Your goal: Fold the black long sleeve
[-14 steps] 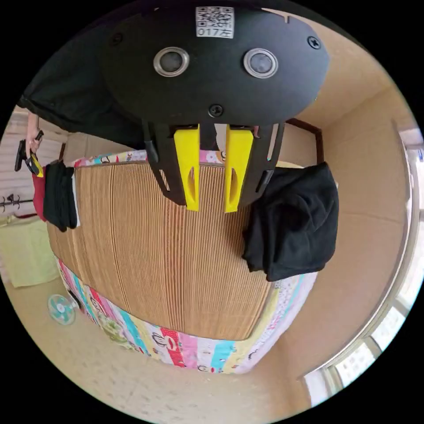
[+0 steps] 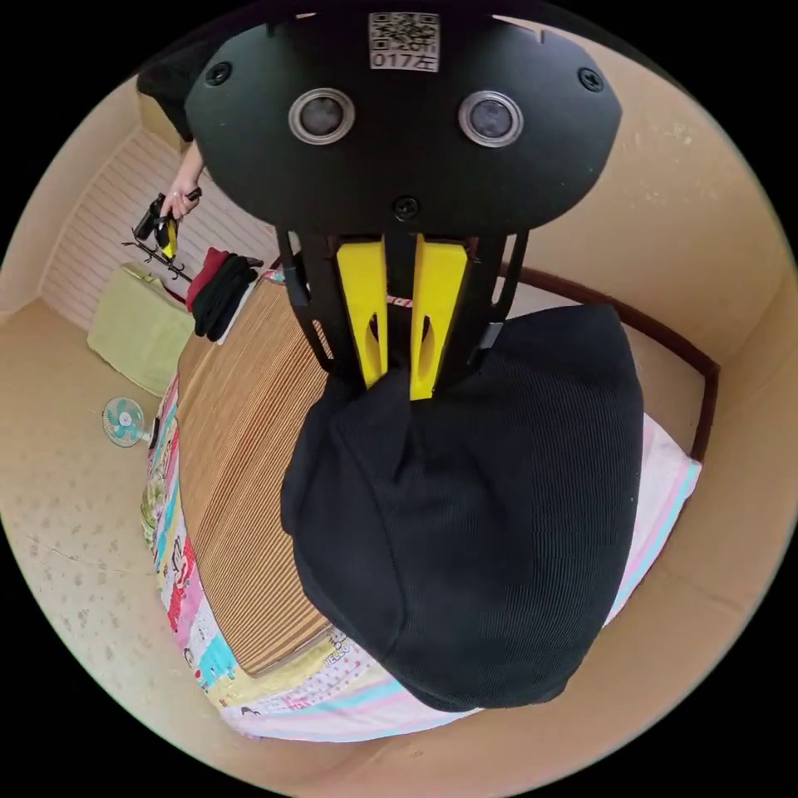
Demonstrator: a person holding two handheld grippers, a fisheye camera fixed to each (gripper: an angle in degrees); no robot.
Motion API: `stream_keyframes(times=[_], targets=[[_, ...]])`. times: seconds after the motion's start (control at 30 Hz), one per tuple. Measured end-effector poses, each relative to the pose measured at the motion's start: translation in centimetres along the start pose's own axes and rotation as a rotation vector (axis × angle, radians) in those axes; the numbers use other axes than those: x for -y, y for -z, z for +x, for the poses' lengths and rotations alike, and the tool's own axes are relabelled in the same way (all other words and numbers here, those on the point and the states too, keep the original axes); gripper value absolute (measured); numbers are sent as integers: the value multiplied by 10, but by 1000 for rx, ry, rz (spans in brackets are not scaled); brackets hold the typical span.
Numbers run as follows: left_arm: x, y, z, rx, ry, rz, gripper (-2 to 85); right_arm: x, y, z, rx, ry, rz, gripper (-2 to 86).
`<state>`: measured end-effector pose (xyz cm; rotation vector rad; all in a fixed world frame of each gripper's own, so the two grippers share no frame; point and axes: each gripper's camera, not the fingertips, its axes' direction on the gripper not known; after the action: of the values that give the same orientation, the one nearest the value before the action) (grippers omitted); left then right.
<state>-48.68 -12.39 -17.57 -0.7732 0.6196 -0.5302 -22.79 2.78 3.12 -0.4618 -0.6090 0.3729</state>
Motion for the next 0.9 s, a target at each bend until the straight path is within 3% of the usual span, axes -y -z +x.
stream_keyframes(times=[0.2,0.23,0.27,0.43,0.57,0.67,0.77,0.9], targets=[[-123,121,1,-622,-526,367,40,-28,13,-12,244,158,16,18],[-142,141,3,-791,-602,409,39,-30,16,-18,292,211,16,27],[-155,156,12,-937,-686,409,39,-30,17,-26,330,257,4,39],[-239,211,103,-1191,-1248,344,40,-30,30,-77,434,507,18,88],[-324,223,161,-1650,-1685,183,41,-59,64,-132,494,795,107,122],[-366,202,184,-1827,-1734,69,42,-95,80,-164,386,965,197,149],[-404,161,202,-1859,-1693,-40,42,-130,69,-183,225,1107,225,161],[-446,94,225,-1947,-1599,-217,43,-157,9,-191,116,1183,11,99]])
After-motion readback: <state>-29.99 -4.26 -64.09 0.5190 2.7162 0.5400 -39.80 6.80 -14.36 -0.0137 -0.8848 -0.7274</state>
